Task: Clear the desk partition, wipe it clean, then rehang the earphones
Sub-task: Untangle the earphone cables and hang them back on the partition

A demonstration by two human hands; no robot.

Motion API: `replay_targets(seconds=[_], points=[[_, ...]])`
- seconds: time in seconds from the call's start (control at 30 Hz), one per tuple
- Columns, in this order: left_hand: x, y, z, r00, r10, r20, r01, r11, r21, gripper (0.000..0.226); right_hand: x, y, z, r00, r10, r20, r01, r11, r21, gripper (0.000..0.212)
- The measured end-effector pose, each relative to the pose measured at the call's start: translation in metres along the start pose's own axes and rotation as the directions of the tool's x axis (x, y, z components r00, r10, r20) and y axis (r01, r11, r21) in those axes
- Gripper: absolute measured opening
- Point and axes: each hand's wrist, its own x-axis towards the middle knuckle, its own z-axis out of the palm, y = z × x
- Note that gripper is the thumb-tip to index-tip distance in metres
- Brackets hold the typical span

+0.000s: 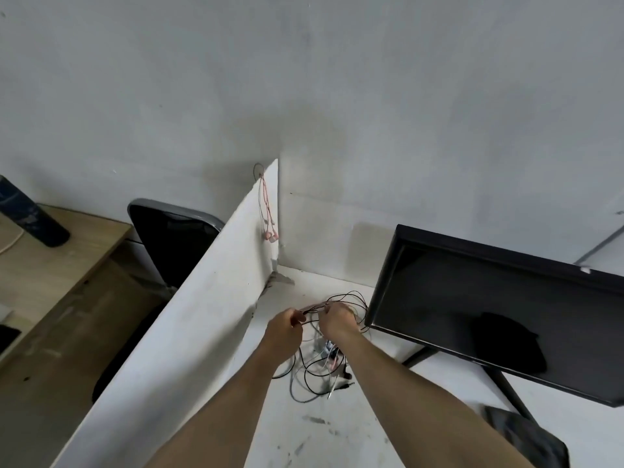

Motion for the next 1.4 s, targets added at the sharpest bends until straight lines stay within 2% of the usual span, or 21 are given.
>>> replay_targets(seconds=[0.1,0.2,0.23,0.3,0.37,0.4,0.47,0.6,0.73,0.87,0.97,1.07,1.23,1.33,1.4], points=[[0.004,-0.005,-0.001,1.000,-0.001,-0.022,0.001,1.000,-0.007,0.034,-0.011,-0.011,-0.008,0.995,-0.088,-0.047,0.093,0.990,0.110,0.032],[-0.002,0.014,-0.010,1.000,-0.031,0.002,0.031,0.993,-0.118,0.047,-0.035,-0.028,-0.036,0.973,-0.202,-0.109,0.216,0.968,0.130,0.028],[-0.003,0.023,-0.014,1.000,-0.008,0.008,0.009,0.993,-0.120,0.053,-0.044,-0.036,-0.047,0.965,-0.238,-0.115,0.253,0.956,0.149,0.028],[-0.006,0.042,-0.026,0.995,0.096,0.013,-0.096,0.995,-0.022,0.061,-0.066,-0.053,-0.075,0.940,-0.320,-0.122,0.339,0.920,0.199,0.029],[-0.015,0.066,-0.037,0.980,0.198,0.013,-0.198,0.973,0.119,0.053,-0.092,-0.069,-0.107,0.910,-0.394,-0.125,0.413,0.886,0.210,0.028],[-0.022,0.079,-0.043,0.971,0.239,0.011,-0.238,0.958,0.159,0.039,-0.104,-0.076,-0.121,0.896,-0.426,-0.127,0.444,0.873,0.204,0.028],[-0.040,0.108,-0.055,0.956,0.294,0.014,-0.293,0.948,0.128,0.009,-0.131,-0.089,-0.155,0.868,-0.467,-0.169,0.495,0.845,0.203,0.028],[-0.072,0.144,-0.075,0.948,0.308,0.078,-0.308,0.951,-0.006,0.018,-0.177,-0.105,-0.216,0.801,-0.522,-0.294,0.586,0.784,0.205,0.031],[-0.107,0.174,-0.100,0.934,0.355,0.051,-0.351,0.934,-0.063,0.026,-0.205,-0.108,-0.256,0.768,-0.537,-0.349,0.618,0.765,0.181,0.030],[-0.131,0.199,-0.128,0.926,0.374,0.054,-0.372,0.927,-0.038,0.034,-0.216,-0.095,-0.262,0.847,-0.490,-0.206,0.513,0.855,0.079,0.027],[-0.140,0.210,-0.142,0.918,0.387,0.087,-0.390,0.920,0.032,0.031,-0.219,-0.086,-0.255,0.897,-0.432,-0.095,0.440,0.891,0.109,0.025],[-0.149,0.216,-0.151,0.895,0.423,0.141,-0.437,0.896,0.083,0.023,-0.227,-0.082,-0.250,0.913,-0.405,-0.037,0.407,0.908,0.101,0.024],[-0.165,0.228,-0.159,0.865,0.456,0.209,-0.460,0.887,-0.036,0.022,-0.238,-0.073,-0.237,0.933,-0.359,-0.031,0.360,0.931,0.058,0.032],[-0.166,0.232,-0.158,0.871,0.438,0.222,-0.428,0.899,-0.093,0.019,-0.243,-0.070,-0.232,0.925,-0.361,0.118,0.359,0.932,0.038,0.041],[-0.167,0.233,-0.158,0.877,0.425,0.225,-0.406,0.905,-0.127,0.017,-0.244,-0.067,-0.225,0.902,-0.378,0.207,0.368,0.926,0.085,0.052]])
